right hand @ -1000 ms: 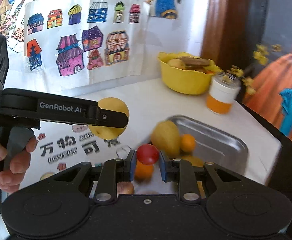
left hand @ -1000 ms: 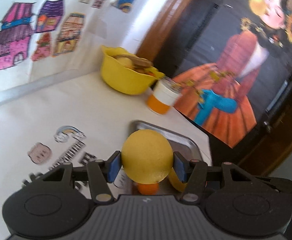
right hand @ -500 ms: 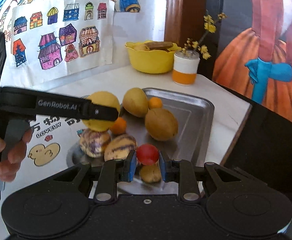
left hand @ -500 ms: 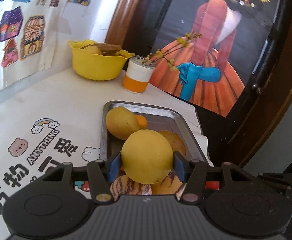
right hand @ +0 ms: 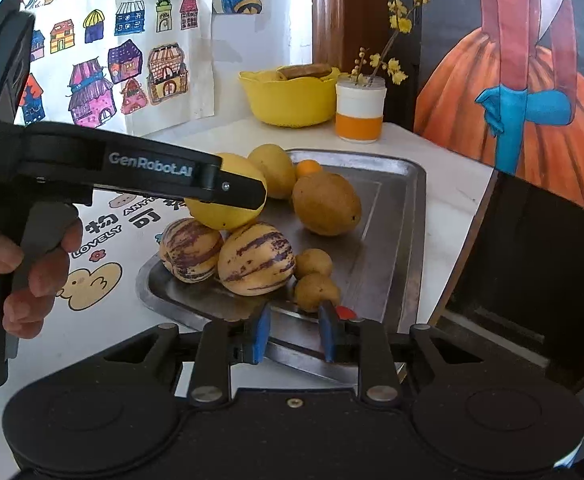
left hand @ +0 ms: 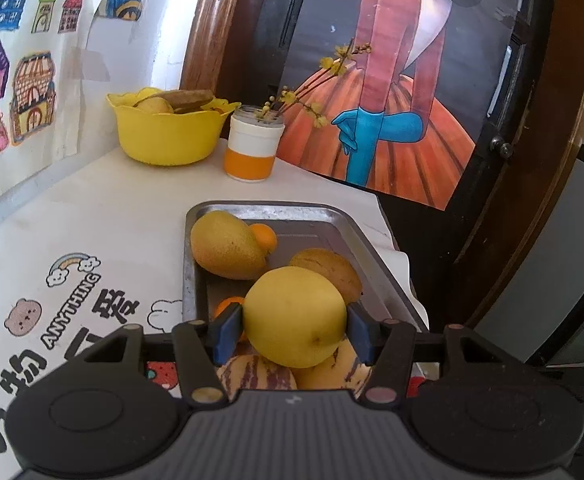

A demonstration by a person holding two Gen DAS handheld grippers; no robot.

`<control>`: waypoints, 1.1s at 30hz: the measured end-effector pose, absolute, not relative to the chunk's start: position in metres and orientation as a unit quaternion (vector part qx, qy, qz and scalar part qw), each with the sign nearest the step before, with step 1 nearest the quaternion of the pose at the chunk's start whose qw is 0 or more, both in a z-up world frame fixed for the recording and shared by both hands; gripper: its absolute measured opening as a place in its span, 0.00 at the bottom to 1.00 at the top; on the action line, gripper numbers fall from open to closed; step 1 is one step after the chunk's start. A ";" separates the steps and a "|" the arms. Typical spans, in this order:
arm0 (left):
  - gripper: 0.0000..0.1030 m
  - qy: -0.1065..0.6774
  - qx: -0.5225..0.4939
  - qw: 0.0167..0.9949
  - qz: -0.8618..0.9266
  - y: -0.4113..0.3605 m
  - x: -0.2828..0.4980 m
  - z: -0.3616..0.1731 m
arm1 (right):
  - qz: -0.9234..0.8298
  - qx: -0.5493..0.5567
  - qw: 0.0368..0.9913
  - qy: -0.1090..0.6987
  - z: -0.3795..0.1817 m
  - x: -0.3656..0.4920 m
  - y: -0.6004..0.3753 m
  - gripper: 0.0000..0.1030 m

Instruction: Organize fruits

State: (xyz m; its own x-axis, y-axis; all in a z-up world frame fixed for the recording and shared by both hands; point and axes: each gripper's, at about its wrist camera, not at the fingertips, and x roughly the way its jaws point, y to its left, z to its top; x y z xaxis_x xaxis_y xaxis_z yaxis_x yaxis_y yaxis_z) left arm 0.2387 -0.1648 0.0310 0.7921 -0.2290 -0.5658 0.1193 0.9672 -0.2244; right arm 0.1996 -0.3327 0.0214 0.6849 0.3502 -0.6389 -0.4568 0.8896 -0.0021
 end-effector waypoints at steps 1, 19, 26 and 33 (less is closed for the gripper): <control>0.59 0.310 -0.089 0.942 -0.090 -0.164 0.239 0.031 | 0.216 -0.078 0.917 0.325 0.021 0.198 -0.332 0.33; 0.99 0.246 -0.125 0.957 -0.092 -0.140 0.207 0.058 | 0.145 -0.028 0.963 0.227 0.044 0.161 -0.328 0.96; 0.99 0.227 -0.134 0.961 -0.078 -0.122 0.184 0.070 | 0.134 -0.022 0.970 0.202 0.059 0.144 -0.321 0.99; 0.99 0.231 -0.152 0.959 -0.068 -0.096 0.154 0.077 | 0.118 -0.003 0.973 0.200 0.071 0.120 -0.313 0.99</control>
